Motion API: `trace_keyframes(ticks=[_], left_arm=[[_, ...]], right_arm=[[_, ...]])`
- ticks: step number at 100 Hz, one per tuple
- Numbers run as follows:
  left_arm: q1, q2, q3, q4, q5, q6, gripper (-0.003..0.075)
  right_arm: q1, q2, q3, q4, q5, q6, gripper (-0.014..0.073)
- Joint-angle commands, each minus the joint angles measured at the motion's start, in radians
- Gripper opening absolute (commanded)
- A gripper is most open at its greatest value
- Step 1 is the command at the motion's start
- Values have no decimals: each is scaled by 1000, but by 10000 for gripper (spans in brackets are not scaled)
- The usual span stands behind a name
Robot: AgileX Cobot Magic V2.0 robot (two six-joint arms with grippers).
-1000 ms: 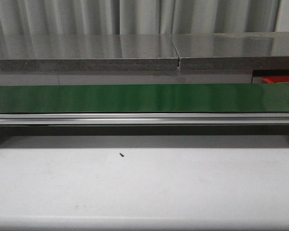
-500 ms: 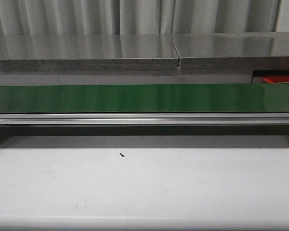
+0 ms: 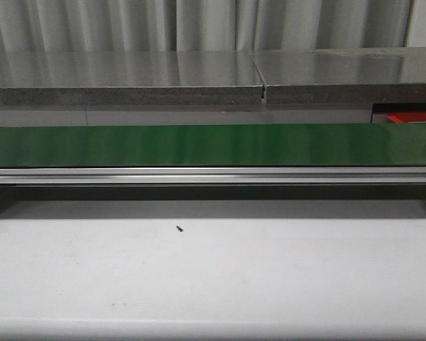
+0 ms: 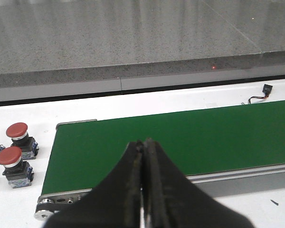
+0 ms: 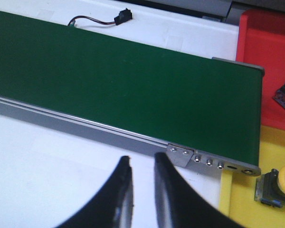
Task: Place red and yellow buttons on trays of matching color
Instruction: 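Lift the right gripper away from the trays, then move the left gripper down to a red button in the grid, grasp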
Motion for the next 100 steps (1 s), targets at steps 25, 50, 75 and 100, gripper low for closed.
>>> trace_keyframes(ticks=[25,50,75,100], left_arm=[[-8,4,-26,-23,-79,2,-19],[-8,12,-26,-23,-79,2,-18],[-8,67,-26,-23,-39,2,182],[-8,110,-26,-23,-46,2,654]], right_arm=[[2,-24,-23,19,-59,-11,-67],[2,-24,-23,19,-59,-11,-67],[2,-24,-23,19,-59,-11,-67],[2,-24,-23,19,-59,-11,-67]])
